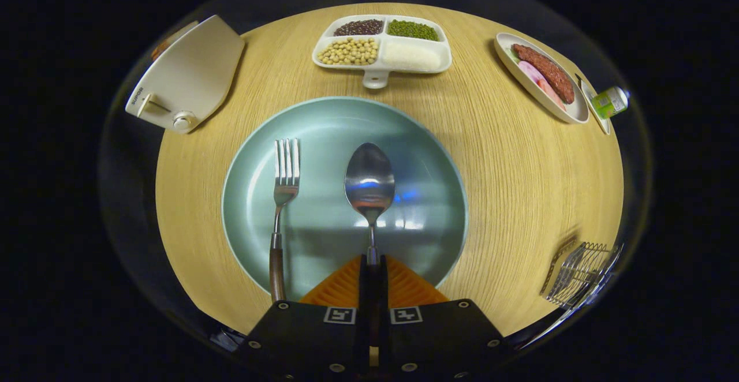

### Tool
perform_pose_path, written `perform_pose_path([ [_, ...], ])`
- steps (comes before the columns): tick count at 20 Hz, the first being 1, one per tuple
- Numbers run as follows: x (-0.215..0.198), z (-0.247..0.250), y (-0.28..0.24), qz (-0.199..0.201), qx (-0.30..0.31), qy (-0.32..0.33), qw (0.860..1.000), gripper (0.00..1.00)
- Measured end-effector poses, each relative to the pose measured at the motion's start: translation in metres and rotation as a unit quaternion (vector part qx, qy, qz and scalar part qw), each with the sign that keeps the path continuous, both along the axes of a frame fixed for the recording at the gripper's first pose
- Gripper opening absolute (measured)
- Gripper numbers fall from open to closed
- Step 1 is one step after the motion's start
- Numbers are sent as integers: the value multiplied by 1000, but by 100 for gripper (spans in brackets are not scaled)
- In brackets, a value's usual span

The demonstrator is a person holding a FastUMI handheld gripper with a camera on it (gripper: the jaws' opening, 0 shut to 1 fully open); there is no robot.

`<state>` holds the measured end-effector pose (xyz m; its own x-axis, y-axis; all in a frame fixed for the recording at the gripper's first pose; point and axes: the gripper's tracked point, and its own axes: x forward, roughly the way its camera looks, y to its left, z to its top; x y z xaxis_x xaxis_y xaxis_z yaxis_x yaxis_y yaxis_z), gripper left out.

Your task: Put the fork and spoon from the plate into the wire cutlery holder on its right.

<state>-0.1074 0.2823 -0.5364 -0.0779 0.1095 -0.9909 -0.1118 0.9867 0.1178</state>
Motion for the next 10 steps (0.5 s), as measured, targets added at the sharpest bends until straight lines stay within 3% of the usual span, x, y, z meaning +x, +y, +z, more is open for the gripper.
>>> perform_pose_path([
  [10, 25, 45, -12, -26, 67, -73, 995, 7],
])
